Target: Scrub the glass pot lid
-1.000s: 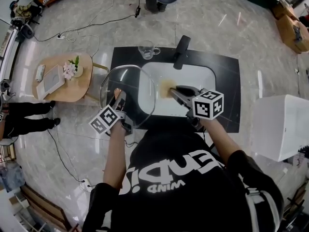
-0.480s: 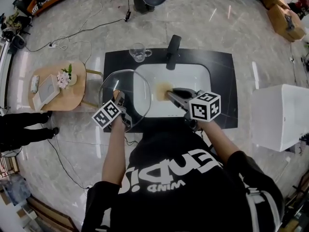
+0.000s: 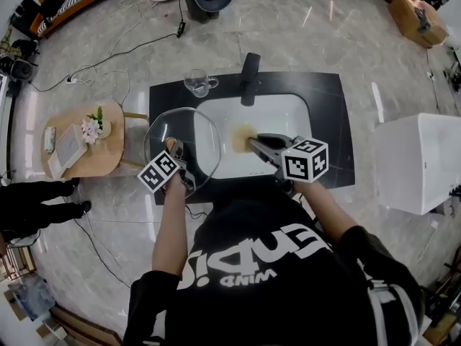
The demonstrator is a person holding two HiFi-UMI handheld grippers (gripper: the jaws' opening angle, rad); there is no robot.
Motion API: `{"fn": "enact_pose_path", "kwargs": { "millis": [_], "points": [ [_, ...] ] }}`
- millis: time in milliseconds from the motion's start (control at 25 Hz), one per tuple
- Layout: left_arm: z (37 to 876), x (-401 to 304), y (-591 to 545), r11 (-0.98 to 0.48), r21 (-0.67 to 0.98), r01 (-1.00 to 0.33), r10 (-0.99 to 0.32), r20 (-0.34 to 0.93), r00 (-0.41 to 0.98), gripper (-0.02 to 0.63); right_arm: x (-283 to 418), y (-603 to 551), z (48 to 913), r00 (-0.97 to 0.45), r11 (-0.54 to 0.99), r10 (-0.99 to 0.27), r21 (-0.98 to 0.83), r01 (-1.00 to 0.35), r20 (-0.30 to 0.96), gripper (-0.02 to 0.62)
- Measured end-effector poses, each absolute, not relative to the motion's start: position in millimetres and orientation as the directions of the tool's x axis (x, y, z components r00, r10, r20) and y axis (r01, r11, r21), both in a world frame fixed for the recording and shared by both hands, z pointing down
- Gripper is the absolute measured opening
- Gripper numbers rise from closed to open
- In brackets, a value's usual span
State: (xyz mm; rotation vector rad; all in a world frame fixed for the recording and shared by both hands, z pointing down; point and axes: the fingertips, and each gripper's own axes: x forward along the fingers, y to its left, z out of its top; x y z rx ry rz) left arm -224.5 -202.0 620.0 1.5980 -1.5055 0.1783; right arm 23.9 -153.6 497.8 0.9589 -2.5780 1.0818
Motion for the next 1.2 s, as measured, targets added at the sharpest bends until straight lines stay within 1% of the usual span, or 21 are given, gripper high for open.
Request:
{"fn": "enact_pose_path", "kwargs": {
  "millis": [600, 720, 840, 1040, 1120, 1160, 1200],
  "points": [
    [628.7, -221.1, -201.4, 0.183, 0.495, -0.849, -0.709, 0.665, 0.234, 0.181, 19.8, -155.5, 501.7, -0.777, 0.529, -0.479, -0.572, -0.627, 0.408, 0.037],
    [622.3, -222.6, -201.4, 0.187, 0.471, -0.862, -0.716, 0.666, 0.209, 0.183, 17.2, -155.4, 502.6, -0.779, 0.533, -0.474, -0.571, -0.625, 0.409, 0.037],
    [610.9, -222.4, -201.0, 0.164, 0.440, -0.883, -0.730, 0.656, 0.191, 0.212, 15.5, -156.1, 503.9, -0.782, 0.539, -0.470, -0.568, -0.622, 0.410, 0.037],
    [579.6, -217.2, -193.4, 0.080, 0.398, -0.914, -0.761, 0.616, 0.202, 0.213, 15.6, -158.7, 502.9, -0.777, 0.555, -0.472, -0.544, -0.629, 0.417, 0.037],
    [564.5, -212.7, -188.6, 0.042, 0.399, -0.916, -0.775, 0.592, 0.222, 0.202, 15.4, -160.2, 501.5, -0.773, 0.562, -0.477, -0.530, -0.634, 0.419, 0.037],
    [555.7, -210.4, -186.1, 0.021, 0.398, -0.917, -0.783, 0.577, 0.232, 0.180, 14.9, -160.6, 500.4, -0.771, 0.567, -0.479, -0.523, -0.636, 0.419, 0.037],
    [545.9, -208.2, -183.6, 0.000, 0.392, -0.920, -0.792, 0.561, 0.239, 0.137, 14.4, -160.7, 499.1, -0.770, 0.572, -0.481, -0.515, -0.638, 0.420, 0.037]
  ]
}}
